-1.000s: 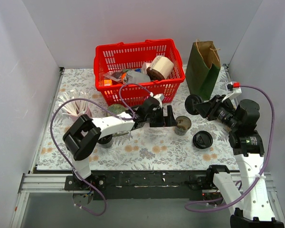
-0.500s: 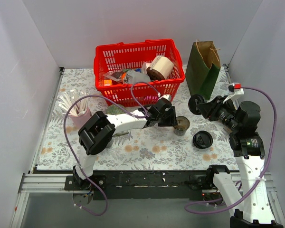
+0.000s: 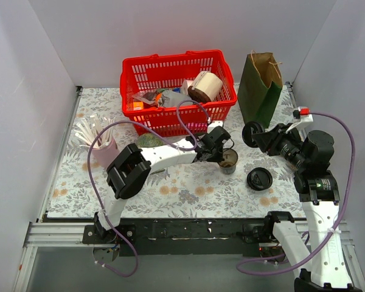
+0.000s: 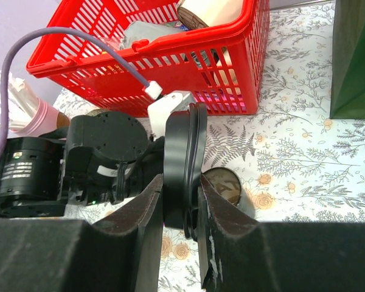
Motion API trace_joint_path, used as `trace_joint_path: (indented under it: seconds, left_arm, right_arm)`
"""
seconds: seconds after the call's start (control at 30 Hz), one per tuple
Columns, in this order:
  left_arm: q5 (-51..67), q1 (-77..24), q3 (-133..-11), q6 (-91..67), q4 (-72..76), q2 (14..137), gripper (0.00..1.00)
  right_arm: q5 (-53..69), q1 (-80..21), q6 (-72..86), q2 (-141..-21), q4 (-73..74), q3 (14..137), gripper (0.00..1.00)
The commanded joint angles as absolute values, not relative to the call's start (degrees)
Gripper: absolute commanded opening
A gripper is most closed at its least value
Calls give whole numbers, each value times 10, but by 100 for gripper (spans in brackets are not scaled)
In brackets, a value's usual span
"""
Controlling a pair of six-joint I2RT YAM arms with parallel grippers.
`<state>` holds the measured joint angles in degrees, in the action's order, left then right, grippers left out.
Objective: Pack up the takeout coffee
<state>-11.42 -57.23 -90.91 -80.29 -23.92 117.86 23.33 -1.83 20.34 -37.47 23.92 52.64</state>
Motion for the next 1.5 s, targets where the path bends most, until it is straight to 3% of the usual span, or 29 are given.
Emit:
trace_joint_path:
  seconds: [0.0, 0.2, 0.4, 0.63, 0.83, 0.97, 1.03, 1.13, 1.17, 1.27, 1.3, 1.47]
  left_arm:
    - [-186, -579, -859, -798, -336, 1087, 0]
    - [-181, -579, -672, -857, -339, 920, 1]
    - [-196, -581, -592, -889, -340, 811, 7]
    - [-206, -582, -592, -886, -340, 837, 4]
    - [-215, -590, -592, -881, -340, 853, 12]
    - [-195, -591, -584, -881, -330, 849, 34]
    - [-193, -591, -579, -887, -329, 839, 40]
    - [-190, -591, -575, -896, -323, 810, 59]
    - [-188, -591, -576, -899, -323, 801, 71]
    - [-176, -591, -566, -899, -313, 753, 85]
    - [-172, -591, -558, -891, -309, 741, 96]
    - [-206, -591, -527, -918, -365, 657, 98]
  right_arm:
    - [257, -15, 190, -375, 233, 525, 31]
    - [395, -15, 201, -404, 192, 505, 31]
    - [481, -25, 217, -446, 158, 492, 31]
    - [439, -85, 220, -463, 157, 493, 30]
    - [412, -133, 226, -482, 142, 491, 29]
    - [402, -161, 228, -502, 142, 497, 29]
    - [394, -167, 236, -504, 135, 491, 29]
    - [391, -175, 243, -509, 137, 483, 29]
    - [392, -182, 249, -510, 135, 476, 29]
    - [395, -208, 267, -515, 120, 467, 29]
    - [385, -217, 272, -518, 118, 461, 29]
    - [374, -281, 318, -548, 52, 427, 29]
